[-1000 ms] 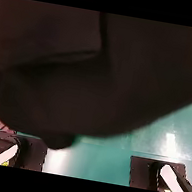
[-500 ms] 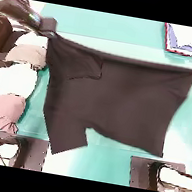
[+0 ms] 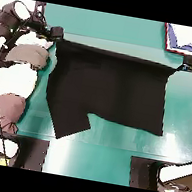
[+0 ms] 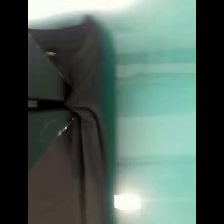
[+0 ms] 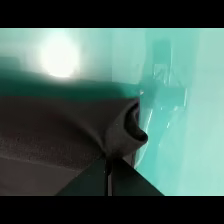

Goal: Fold the shirts.

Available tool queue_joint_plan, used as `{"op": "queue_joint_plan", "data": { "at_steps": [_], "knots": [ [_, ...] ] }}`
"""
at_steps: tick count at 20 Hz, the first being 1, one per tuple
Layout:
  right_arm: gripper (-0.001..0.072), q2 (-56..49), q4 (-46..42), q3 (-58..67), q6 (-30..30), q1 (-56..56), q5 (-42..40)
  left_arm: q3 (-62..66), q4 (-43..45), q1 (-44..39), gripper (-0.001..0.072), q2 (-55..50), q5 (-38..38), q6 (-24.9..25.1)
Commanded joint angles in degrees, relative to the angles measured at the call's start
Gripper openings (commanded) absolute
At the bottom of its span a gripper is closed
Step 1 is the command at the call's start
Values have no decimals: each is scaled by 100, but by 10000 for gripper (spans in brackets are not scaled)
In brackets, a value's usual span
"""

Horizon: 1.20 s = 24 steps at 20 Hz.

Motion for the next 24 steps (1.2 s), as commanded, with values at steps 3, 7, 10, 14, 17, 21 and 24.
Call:
{"op": "queue_joint_plan", "data": {
  "at_steps": [3, 7, 10, 14, 17, 21, 24],
  "knots": [
    [18, 614, -31, -1486, 15, 42, -459, -527, -57, 39, 24, -46, -868, 684],
    [20, 922, -24, -2461, 20, 214, -800, -1342, -83, 39, 24, -46, -647, 678],
    [58, 949, 127, -2839, 66, 278, -857, -1655, -85, 39, 167, -44, -647, 675],
    [432, 1056, 1139, -2850, -173, 4, -739, -1515, -2, 42, 490, 142, -1060, 570],
    [431, 1709, 1329, -3204, -369, -334, -385, -2076, 522, 39, 491, 999, -1154, 385],
    [431, 3005, 1333, -4406, -531, -743, -448, -4124, 673, 39, 490, 2448, -1047, 9],
    [431, 3637, 1335, -5007, -575, -944, -468, -5442, 341, 39, 491, 3180, -938, -140]
  ]
}}
